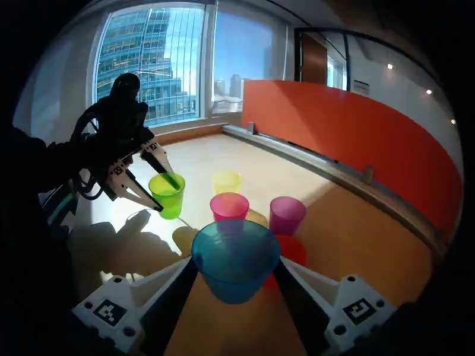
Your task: Pour water
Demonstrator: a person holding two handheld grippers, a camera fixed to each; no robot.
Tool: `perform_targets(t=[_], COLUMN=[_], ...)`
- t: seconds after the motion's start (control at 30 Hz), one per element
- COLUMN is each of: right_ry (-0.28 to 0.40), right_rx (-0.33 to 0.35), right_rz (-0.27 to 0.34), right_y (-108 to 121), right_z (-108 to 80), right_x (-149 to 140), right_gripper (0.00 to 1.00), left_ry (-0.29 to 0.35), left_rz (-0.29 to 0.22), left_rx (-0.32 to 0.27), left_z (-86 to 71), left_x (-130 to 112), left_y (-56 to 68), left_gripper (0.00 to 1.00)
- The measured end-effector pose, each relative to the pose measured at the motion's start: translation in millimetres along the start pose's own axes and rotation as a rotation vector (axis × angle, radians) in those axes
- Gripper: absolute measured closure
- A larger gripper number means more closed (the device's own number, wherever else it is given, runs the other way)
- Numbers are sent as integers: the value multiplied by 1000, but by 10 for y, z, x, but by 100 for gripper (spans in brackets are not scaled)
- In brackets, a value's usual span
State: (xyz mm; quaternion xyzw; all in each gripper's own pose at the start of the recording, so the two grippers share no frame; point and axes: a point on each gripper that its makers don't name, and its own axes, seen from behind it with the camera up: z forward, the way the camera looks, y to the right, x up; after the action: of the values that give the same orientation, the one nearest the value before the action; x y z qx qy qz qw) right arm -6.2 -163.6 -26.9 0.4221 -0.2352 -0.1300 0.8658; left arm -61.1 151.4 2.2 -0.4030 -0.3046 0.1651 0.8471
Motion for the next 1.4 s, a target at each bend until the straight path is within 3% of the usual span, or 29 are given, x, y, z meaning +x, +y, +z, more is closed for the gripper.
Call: perform_targets(t=[0.6, 1.4], right_ry=[-10, -44], right_rx=[11, 11], right_rz=[9, 11], right_y=[-26, -101], right_z=[50, 118], right_x=[-72, -338], right_gripper=[9, 9], left_ry=[-43, -35], left_rz=[-8, -46], left_rx=[-29, -38], left_z=[185, 166], left_x=[-171, -298], left_y=[4, -16], left_gripper=[16, 16])
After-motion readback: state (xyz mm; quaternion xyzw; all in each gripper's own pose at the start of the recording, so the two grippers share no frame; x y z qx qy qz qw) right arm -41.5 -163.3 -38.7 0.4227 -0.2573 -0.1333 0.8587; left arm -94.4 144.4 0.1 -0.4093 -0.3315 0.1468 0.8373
